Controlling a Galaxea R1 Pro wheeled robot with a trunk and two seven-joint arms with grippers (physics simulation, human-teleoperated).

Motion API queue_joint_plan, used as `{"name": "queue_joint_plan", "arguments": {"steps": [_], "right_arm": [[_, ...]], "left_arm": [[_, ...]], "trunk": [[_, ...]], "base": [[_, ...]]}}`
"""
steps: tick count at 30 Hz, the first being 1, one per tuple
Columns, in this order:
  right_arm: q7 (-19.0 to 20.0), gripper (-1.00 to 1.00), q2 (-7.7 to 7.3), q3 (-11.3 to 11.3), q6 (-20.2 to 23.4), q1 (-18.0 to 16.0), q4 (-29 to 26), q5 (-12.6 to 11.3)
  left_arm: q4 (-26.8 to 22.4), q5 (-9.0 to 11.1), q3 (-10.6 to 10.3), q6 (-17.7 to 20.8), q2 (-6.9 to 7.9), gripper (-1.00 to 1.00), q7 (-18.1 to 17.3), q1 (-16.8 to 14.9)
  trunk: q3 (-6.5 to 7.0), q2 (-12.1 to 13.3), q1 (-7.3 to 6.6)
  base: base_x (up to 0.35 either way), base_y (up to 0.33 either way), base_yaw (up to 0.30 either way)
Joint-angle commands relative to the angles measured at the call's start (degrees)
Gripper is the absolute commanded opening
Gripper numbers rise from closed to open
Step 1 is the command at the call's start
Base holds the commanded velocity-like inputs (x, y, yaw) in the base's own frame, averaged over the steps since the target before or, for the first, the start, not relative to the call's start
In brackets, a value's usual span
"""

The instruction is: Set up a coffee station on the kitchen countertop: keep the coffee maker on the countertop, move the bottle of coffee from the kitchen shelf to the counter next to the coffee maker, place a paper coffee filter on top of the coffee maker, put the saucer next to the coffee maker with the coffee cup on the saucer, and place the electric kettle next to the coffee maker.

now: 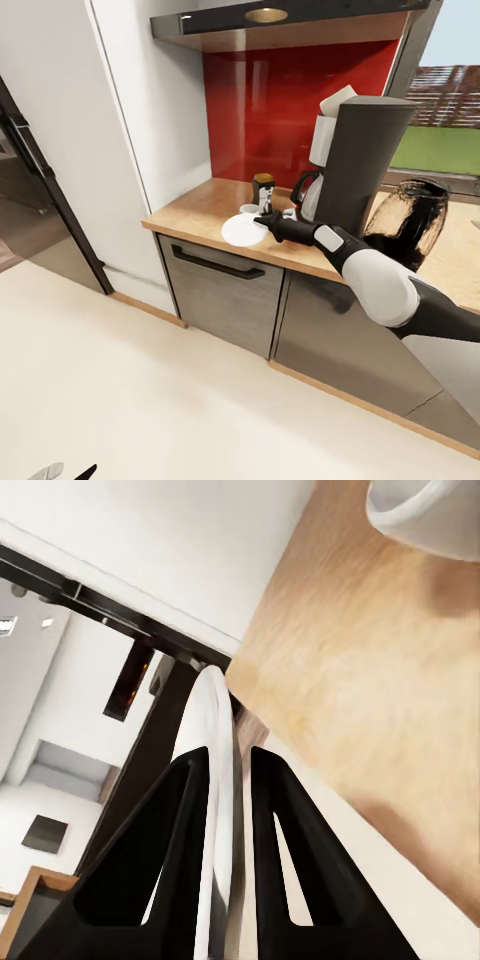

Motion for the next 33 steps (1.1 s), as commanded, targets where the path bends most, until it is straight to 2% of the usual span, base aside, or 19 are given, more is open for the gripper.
{"name": "queue_joint_plan", "arguments": {"steps": [1, 15, 26, 33], "right_arm": [[0.0, -1.0, -0.05, 0.1, 0.5, 0.1, -0.1, -0.8], [0.0, -1.0, -0.17, 0.1, 0.5, 0.4, 0.0, -0.8], [0.0, -1.0, -0.23, 0.1, 0.4, 0.5, 0.0, -0.8], [0.0, -1.0, -0.58, 0.1, 0.4, 0.9, 0.0, -0.8]], "left_arm": [[0.0, 0.3, 0.0, 0.1, 0.01, 1.0, -0.2, 0.0], [0.0, 0.3, 0.0, 0.1, 0.01, 1.0, -0.2, 0.0], [0.0, 0.3, 0.0, 0.2, 0.03, 1.0, -0.3, 0.0], [0.0, 0.3, 0.0, 0.2, 0.04, 1.0, -0.3, 0.0]], "trunk": [[-0.05, 0.0, 0.0], [-0.05, 0.0, 0.0], [-0.05, 0.0, 0.0], [-0.05, 0.0, 0.0]], "base": [[0.0, 0.001, -0.121], [0.0, 0.061, -0.077], [0.0, 0.215, -0.014], [0.0, 0.018, -0.193]]}}
